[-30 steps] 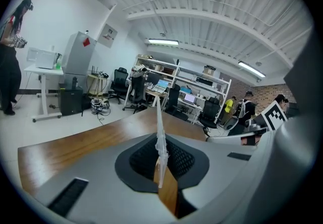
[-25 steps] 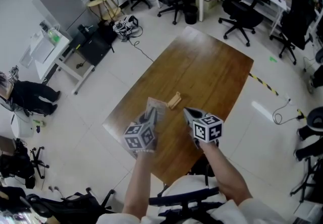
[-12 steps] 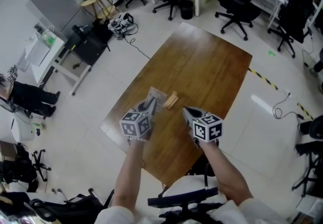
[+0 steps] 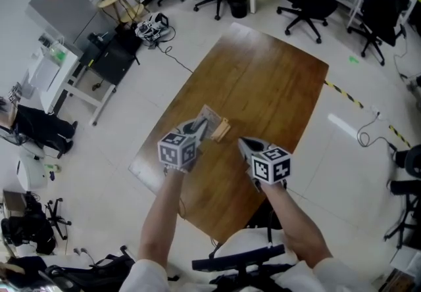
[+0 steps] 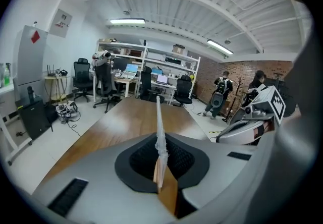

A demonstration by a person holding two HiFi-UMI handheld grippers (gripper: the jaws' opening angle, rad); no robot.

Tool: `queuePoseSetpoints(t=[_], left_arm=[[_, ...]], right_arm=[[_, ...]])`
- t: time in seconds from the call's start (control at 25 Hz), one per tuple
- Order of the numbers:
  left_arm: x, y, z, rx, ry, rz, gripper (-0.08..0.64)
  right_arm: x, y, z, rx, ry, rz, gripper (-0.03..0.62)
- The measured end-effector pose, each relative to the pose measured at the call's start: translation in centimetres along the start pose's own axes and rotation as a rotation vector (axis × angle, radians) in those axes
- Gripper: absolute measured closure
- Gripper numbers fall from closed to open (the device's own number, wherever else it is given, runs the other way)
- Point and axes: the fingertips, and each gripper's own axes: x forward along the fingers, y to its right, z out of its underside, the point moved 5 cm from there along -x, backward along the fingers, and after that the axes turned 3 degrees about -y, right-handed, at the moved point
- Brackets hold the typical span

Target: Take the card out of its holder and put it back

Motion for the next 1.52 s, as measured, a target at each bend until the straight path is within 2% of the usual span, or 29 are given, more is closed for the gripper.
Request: queuePoseSetpoints(t=[0.52,1.52], left_arm=[[3.1,-0.1,0.5,0.047,-0.084,0.065,0.546],[4.7,-0.3,2.1,0.069,-0.144,0.075,0.546]], right_arm=[[0.1,1.4,0.3,0.027,-0.012,0.015,0.592],[0.0,2.3,1.0,0.05,-0.021,0.024,0.592]])
